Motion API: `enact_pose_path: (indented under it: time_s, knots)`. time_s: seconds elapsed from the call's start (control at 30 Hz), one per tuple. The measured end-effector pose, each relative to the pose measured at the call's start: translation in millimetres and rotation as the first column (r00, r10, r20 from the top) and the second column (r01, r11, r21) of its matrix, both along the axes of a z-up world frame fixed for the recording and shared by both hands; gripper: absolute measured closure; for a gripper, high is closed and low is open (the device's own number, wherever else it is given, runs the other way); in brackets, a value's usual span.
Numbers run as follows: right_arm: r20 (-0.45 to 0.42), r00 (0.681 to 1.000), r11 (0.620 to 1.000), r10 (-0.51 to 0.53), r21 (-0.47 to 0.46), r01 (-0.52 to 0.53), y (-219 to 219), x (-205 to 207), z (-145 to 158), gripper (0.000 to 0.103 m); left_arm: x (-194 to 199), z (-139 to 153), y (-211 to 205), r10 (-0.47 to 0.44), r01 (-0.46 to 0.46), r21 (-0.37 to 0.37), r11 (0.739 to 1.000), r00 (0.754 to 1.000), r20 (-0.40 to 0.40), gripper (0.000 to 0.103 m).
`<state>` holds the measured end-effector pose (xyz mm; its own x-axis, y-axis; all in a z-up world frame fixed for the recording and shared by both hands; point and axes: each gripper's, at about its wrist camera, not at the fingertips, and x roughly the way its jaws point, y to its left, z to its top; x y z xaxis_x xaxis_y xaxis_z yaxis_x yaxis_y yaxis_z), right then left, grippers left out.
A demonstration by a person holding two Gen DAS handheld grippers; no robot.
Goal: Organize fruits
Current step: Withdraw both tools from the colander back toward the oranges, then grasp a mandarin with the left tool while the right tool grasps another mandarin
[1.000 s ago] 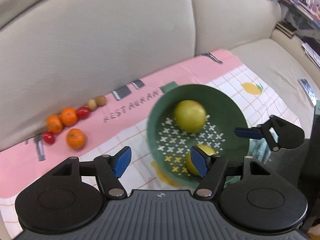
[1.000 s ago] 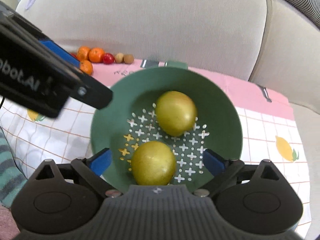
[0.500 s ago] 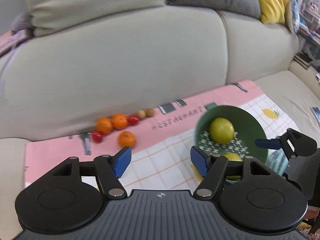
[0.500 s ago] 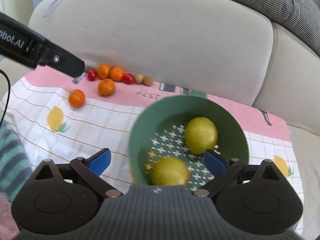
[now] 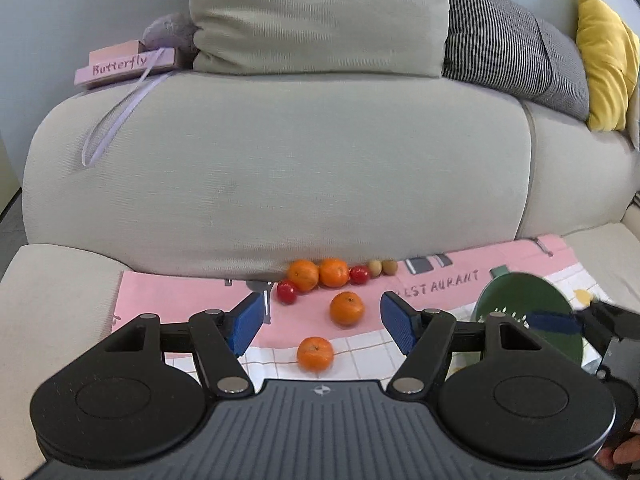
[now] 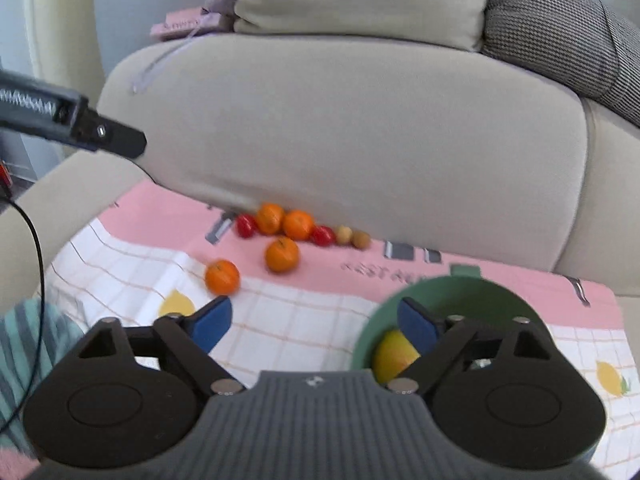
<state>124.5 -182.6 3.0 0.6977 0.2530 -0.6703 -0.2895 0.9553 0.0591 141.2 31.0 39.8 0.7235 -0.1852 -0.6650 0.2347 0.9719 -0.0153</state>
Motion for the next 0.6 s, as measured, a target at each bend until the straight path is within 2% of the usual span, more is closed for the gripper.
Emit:
enact_pose_path:
  time_s: [0.2,0.43,0.6]
  knots:
    - [0.009,0.998,0.998,0.057,-0.014,-0.057,22,17,-9,0.036,15,-29,-5,-0.020,0.020,0.002,1.000,0.998,-0.065,0.029]
    - [0.001,0.994,0.993,0.110,-0.049,-0.110,35,50,-30,0.040,50,-62,-11,0.000,-0.001,-0.005,1.000,0.986,-0.165,0.030]
    - [-0.032,0.990,0.988,0.139,-0.063,-0.141,43,83,-52,0.049,78,-85,-10,0.018,-0.022,-0.013,1.000,0.970,-0.242,0.033]
